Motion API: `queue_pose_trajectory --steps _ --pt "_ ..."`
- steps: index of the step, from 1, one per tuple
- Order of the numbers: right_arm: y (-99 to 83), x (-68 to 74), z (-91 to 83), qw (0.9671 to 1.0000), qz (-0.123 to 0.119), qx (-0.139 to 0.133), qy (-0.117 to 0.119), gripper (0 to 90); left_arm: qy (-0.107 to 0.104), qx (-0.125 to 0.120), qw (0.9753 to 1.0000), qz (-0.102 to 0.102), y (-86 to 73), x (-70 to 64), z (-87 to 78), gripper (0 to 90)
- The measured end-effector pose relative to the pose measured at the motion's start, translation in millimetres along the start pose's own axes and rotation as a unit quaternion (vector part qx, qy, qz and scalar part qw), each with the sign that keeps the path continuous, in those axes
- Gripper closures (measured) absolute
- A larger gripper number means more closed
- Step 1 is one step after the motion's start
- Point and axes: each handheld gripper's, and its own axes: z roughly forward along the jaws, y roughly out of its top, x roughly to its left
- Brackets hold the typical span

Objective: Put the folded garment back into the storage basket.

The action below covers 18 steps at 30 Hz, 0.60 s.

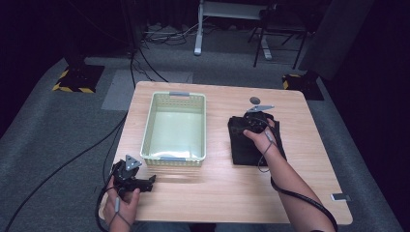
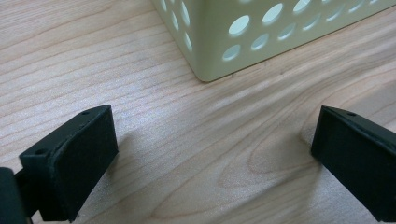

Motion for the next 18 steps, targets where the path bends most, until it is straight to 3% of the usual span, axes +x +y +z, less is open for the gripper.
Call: queue_pose_trajectory --steps 11,18 --pt "-4.2 6.6 14.0 0.9994 -0.005 0.034 0.009 2.6 0.0 0.0 1.0 0.0 0.0 0.0 0.0 0.4" --pt "-7.2 11.6 22.4 0.998 -0.021 0.06 0.0 1.1 0.0 0.0 1.0 0.0 0.0 0.0 0.0 0.4"
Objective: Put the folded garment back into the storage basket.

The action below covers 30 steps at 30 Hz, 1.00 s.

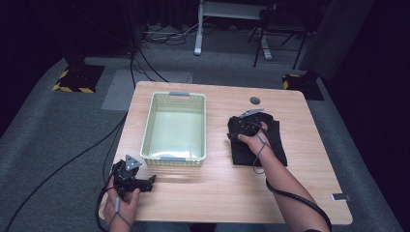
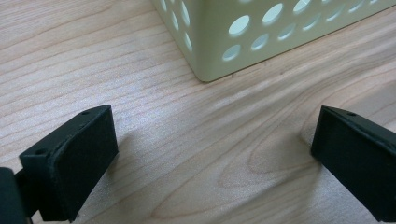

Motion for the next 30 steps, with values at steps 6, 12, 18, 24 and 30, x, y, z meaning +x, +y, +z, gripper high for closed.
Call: queue_pose_trajectory --steps 6,12,18,24,30 --pt "0.6 1.5 2.7 0.9999 -0.009 0.013 -0.007 1.2 0.0 0.0 1.0 0.0 0.0 0.0 0.0 0.4" --pt "2.0 5.0 5.8 0.9985 -0.035 0.033 -0.024 2.5 0.0 0.0 1.0 0.0 0.0 0.0 0.0 0.4" --pt "5.6 2.9 0.8 0.9981 -0.025 0.048 -0.03 16.0 -0.001 0.0 1.0 -0.002 0.0 -0.1 0.0 0.4" --pt "3.0 0.9 -4.6 0.9987 -0.017 0.03 -0.036 40.6 -0.001 0.0 1.0 -0.002 0.0 -0.1 0.0 0.4" --pt "2.3 3.9 -7.9 0.9982 -0.027 0.031 -0.043 57.8 -0.001 0.0 1.0 -0.002 0.0 -0.1 0.0 0.4"
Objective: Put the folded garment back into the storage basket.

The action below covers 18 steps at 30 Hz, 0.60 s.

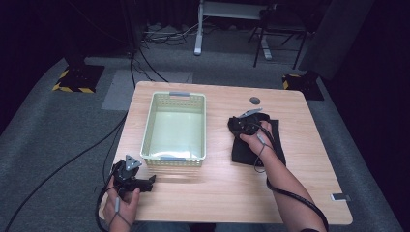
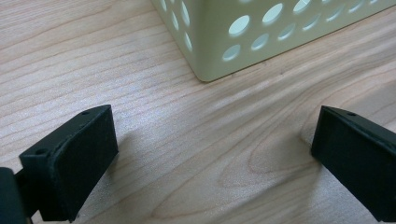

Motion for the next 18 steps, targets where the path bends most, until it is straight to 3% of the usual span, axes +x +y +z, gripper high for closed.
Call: queue_pose_trajectory --steps 3,9,18 --pt "1.1 1.7 -1.9 1.0 0.004 0.003 0.002 65.0 0.0 -0.001 1.0 -0.001 0.0 -0.1 0.1 0.4" --pt "-1.7 -4.5 -6.3 0.999 0.035 -0.004 0.027 73.2 0.0 0.0 1.0 0.0 0.0 -0.1 0.0 0.4" --pt "1.2 -2.9 -22.7 0.9994 0.026 -0.015 0.02 77.6 0.0 0.0 1.0 0.0 0.0 0.0 0.0 0.4"
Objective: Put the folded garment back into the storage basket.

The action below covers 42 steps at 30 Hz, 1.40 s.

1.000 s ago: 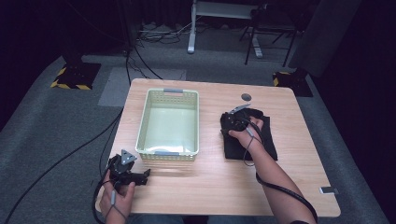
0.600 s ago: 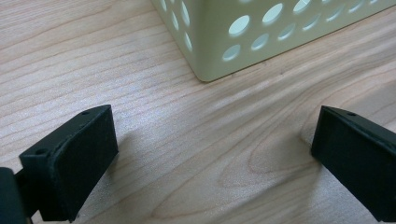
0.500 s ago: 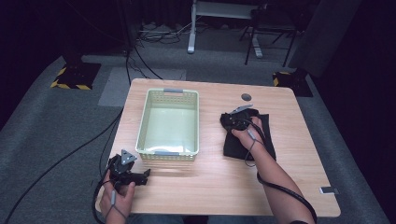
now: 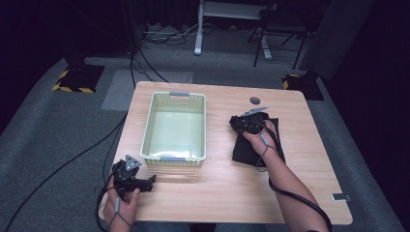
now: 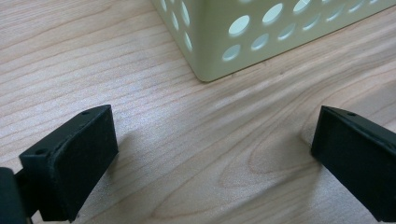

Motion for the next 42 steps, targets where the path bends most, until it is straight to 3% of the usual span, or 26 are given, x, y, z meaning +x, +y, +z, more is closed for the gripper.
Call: queue_pose_trajectory --steps 10,14,25,42 --pt "6.8 -9.9 -39.3 0.9994 0.022 -0.027 -0.003 77.7 0.0 0.0 1.0 0.0 0.0 0.1 -0.1 0.4" --pt "9.3 -13.5 -52.9 0.999 0.023 -0.038 0.005 77.6 0.0 0.0 1.0 0.0 0.0 0.0 0.0 0.4" --pt "24.1 -14.5 -91.7 0.9978 0.02 -0.063 -0.008 77.5 0.0 0.0 1.0 0.001 0.0 0.1 0.0 0.4" --pt "49.0 -9.1 -112.8 0.9969 0.008 -0.076 -0.016 77.5 -0.002 0.001 1.0 0.002 -0.8 0.9 -0.9 0.4"
